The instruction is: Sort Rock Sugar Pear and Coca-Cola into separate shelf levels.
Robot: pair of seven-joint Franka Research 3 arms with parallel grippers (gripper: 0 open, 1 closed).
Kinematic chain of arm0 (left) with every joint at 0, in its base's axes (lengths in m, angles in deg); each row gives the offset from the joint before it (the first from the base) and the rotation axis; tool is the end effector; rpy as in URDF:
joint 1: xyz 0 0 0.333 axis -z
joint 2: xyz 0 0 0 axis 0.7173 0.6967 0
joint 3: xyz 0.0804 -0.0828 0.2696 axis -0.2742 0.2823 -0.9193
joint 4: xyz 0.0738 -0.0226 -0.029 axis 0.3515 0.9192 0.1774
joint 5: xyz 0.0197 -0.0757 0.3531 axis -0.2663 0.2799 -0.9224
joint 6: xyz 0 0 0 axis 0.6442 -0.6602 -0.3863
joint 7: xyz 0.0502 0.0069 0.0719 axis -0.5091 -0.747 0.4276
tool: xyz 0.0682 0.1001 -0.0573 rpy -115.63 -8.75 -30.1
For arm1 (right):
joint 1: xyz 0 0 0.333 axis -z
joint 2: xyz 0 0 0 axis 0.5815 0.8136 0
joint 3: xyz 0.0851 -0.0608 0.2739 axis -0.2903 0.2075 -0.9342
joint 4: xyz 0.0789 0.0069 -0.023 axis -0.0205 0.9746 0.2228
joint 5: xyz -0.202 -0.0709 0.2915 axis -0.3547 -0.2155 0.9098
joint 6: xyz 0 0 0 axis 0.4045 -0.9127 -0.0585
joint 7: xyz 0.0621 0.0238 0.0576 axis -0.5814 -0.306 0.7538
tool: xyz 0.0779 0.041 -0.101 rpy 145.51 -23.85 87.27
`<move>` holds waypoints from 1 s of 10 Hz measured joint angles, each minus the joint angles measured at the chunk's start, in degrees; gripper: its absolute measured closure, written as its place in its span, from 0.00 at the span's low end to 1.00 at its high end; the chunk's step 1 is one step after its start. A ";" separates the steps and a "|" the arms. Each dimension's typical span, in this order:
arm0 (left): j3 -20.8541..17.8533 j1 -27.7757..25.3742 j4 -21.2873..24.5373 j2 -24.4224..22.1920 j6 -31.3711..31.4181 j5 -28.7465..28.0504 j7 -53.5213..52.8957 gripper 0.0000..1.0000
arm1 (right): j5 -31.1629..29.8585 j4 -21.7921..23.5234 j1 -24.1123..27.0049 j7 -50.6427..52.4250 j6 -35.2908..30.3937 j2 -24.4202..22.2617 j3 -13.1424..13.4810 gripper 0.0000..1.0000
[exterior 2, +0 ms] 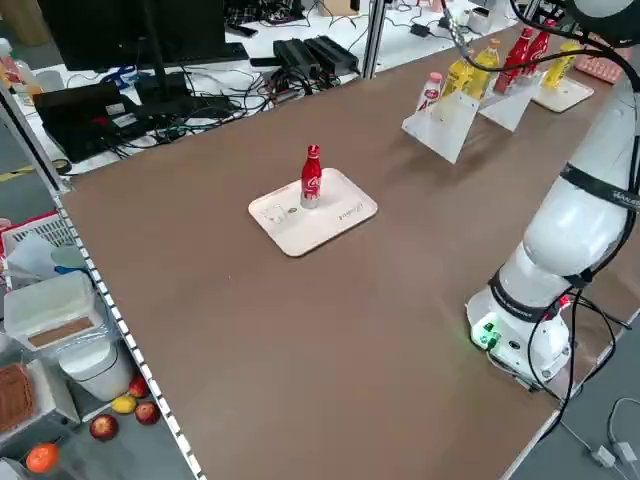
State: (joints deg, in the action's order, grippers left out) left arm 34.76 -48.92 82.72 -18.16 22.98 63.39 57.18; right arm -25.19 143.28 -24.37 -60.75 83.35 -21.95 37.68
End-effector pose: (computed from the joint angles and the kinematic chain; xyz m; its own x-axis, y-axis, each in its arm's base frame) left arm 0.5365 -0.0427 0.5806 0.9982 -0.0473 -0.0371 -0.0469 -0.9988 0.0118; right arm 0.5072 -0.0931 0.4783 0.9684 -0.2365 -0.0787 -0.2357 -0.9716 0.0192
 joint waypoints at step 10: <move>-0.07 -2.41 9.96 3.36 12.48 -1.68 -0.01 0.00 | -0.01 15.30 1.45 3.99 14.48 0.12 1.68 0.19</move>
State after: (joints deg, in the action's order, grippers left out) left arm 34.69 -51.33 92.67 -14.80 35.46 61.71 57.17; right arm -25.20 158.58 -22.92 -56.75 97.83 -21.83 39.36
